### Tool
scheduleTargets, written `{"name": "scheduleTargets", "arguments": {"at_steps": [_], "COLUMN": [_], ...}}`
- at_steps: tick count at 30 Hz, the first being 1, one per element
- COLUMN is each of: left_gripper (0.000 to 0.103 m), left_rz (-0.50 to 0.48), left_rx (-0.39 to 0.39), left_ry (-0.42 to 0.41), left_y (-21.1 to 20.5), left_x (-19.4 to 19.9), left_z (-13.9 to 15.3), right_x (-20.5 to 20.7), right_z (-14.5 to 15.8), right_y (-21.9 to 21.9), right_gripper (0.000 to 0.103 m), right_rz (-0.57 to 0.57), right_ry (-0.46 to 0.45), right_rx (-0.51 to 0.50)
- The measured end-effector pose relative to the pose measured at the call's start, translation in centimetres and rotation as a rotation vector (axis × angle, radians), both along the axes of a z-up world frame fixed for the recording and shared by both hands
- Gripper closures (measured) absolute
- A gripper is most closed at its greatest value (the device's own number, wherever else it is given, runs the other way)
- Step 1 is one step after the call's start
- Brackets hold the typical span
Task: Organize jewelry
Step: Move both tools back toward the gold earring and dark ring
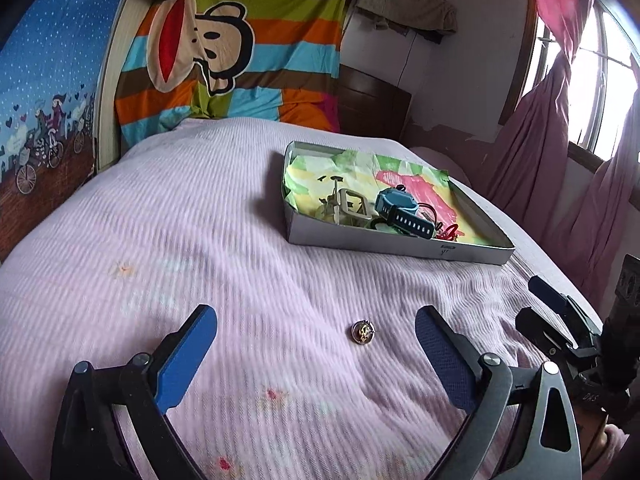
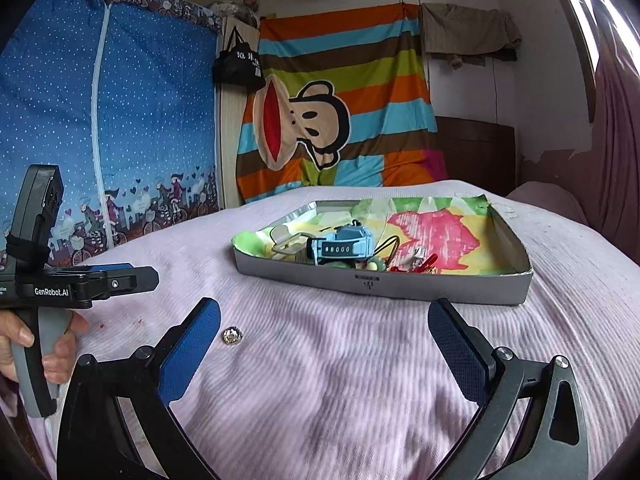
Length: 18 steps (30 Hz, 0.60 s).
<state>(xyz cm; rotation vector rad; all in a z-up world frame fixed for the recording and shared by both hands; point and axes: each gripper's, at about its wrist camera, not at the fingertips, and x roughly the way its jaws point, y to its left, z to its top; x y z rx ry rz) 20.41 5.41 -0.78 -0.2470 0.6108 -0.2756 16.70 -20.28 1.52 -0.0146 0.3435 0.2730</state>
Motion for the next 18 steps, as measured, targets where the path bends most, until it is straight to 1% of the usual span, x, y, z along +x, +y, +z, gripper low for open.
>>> {"name": "scheduleTargets", "arguments": {"at_steps": [3, 5, 6, 8, 9, 10, 11, 12, 13, 14, 16, 17, 18], "left_gripper": [0.013, 0.022, 0.024, 0.035, 0.039, 0.045, 0.050, 0.053, 0.059, 0.064, 0.071, 0.074, 0.075], "left_rz": [-0.007, -0.016, -0.026, -0.049, -0.062, -0.075, -0.087, -0.098, -0.109, -0.119, -0.127, -0.130, -0.132], "left_rx": [-0.020, -0.025, -0.026, -0.020, -0.016, -0.010, -0.001, 0.008, 0.017, 0.027, 0.047, 0.053, 0.058], "left_ry": [0.042, 0.056, 0.060, 0.069, 0.073, 0.079, 0.086, 0.093, 0.101, 0.109, 0.132, 0.142, 0.149], "left_y": [0.3, 0.3, 0.2, -0.1, -0.4, -0.6, -0.9, -1.2, -1.5, -1.8, -2.2, -2.3, -2.4], "left_x": [0.6, 0.8, 0.9, 1.1, 1.2, 1.3, 1.5, 1.6, 1.8, 2.0, 2.5, 2.7, 2.9], "left_z": [-0.8, -1.0, -1.1, -1.2, -1.2, -1.3, -1.4, -1.5, -1.5, -1.6, -1.8, -1.9, -2.0], "right_x": [1.2, 2.0, 2.5, 3.2, 3.6, 3.9, 4.4, 4.8, 5.2, 5.5, 6.3, 6.6, 7.0], "right_z": [-0.8, -1.3, -1.6, -1.9, -2.1, -2.3, -2.5, -2.7, -2.8, -3.0, -3.4, -3.6, -3.8], "right_y": [0.1, 0.2, 0.3, 0.5, 0.7, 0.9, 1.0, 1.2, 1.6, 2.0, 2.7, 3.1, 3.5], "right_gripper": [0.001, 0.001, 0.002, 0.009, 0.019, 0.029, 0.032, 0.036, 0.043, 0.046, 0.057, 0.059, 0.064], "right_rz": [0.026, 0.044, 0.057, 0.077, 0.092, 0.103, 0.116, 0.130, 0.144, 0.158, 0.186, 0.197, 0.209], "right_ry": [0.062, 0.101, 0.120, 0.149, 0.164, 0.180, 0.198, 0.214, 0.227, 0.242, 0.272, 0.283, 0.295], "right_rx": [-0.002, -0.002, 0.001, -0.001, -0.003, -0.006, -0.007, -0.009, -0.011, -0.015, -0.028, -0.034, -0.042]}}
